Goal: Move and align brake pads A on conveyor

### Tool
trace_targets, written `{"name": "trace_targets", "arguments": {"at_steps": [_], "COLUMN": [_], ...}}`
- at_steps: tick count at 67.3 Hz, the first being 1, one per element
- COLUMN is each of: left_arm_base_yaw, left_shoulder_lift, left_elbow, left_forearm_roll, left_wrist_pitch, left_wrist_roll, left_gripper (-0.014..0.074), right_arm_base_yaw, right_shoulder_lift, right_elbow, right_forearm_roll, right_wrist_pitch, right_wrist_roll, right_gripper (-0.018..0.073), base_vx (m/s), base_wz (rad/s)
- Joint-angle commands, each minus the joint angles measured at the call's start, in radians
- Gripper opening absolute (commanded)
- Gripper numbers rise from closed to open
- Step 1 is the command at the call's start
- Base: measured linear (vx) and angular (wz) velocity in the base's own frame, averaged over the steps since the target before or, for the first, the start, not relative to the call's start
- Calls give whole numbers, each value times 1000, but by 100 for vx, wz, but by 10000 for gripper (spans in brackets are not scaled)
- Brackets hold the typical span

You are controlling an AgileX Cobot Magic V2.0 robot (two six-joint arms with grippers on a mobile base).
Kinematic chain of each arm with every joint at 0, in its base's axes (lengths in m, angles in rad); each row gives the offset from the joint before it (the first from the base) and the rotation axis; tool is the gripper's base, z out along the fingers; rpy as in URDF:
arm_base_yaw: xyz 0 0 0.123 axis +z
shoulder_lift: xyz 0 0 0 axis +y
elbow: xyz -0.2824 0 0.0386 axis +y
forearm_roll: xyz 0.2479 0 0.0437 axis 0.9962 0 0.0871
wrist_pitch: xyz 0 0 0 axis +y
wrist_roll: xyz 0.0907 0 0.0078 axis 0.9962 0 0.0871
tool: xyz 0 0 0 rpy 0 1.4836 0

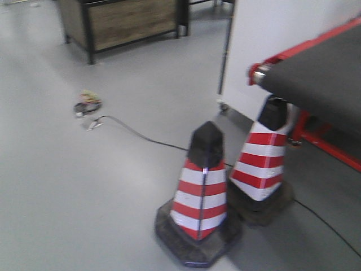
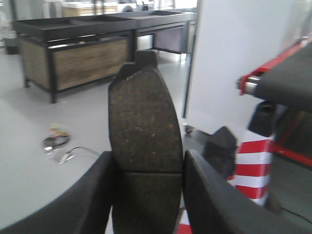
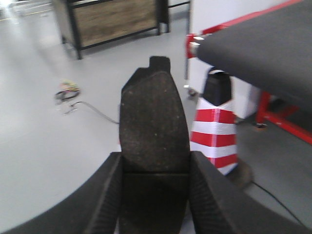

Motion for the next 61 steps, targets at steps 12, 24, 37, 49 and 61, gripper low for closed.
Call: {"name": "trace_targets", "arguments": {"at_steps": [12, 24, 37, 49, 61], "left_arm_base_yaw": [-3, -3, -3, -3, -3], "left_shoulder_lift": [10, 10, 10, 10, 10], "left_elbow": [-27, -27, -27, -27, -27], "left_forearm_roll": [0, 0, 0, 0, 0], "left_wrist_pitch": [-102, -102, -102, -102, -102], "left_wrist_roll": [-3, -3, -3, -3, -3], "left_gripper": [-6, -6, -6, -6, -6], "right_arm_base_yaw": [-5, -5, -5, -5, -5], "right_shoulder_lift": [9, 9, 9, 9, 9], "right_elbow": [-32, -32, -32, -32, -32], "right_forearm_roll": [-8, -8, -8, -8, -8], "right_wrist_pitch": [-94, -94, -94, -94, -94], "right_wrist_roll": [-5, -5, -5, -5, -5], "right_gripper": [-7, -7, -7, -7, -7], "base_vx": [17, 14, 10, 6, 5], "base_wz": [-80, -84, -89, -82, -63]}}
